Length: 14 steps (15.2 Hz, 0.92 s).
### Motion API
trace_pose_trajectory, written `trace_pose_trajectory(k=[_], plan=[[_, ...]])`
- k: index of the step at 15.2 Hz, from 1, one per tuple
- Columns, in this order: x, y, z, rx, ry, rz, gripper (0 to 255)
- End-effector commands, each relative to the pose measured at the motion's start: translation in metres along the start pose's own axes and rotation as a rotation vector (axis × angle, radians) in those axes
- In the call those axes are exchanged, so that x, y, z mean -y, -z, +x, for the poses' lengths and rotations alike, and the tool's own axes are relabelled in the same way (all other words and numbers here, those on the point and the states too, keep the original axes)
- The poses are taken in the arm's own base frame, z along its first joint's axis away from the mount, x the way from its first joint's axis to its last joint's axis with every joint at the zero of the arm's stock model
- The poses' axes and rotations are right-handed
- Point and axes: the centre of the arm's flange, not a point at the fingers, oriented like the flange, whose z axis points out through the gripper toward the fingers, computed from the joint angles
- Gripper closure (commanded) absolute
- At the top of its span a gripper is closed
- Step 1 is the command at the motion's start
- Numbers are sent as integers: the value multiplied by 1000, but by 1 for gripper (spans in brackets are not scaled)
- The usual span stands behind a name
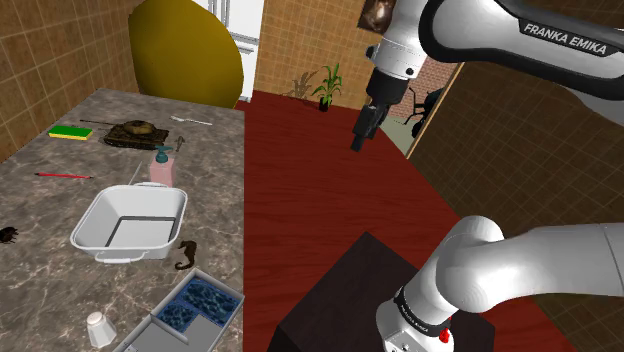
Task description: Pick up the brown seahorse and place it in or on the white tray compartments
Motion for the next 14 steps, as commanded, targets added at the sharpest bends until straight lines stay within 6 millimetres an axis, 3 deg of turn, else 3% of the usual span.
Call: trace_pose_trajectory(k=[1, 14], plan=[[0, 0, 0, 0, 0, 0, 0], [62, -119, 116, 92, -122, 60, 0]])
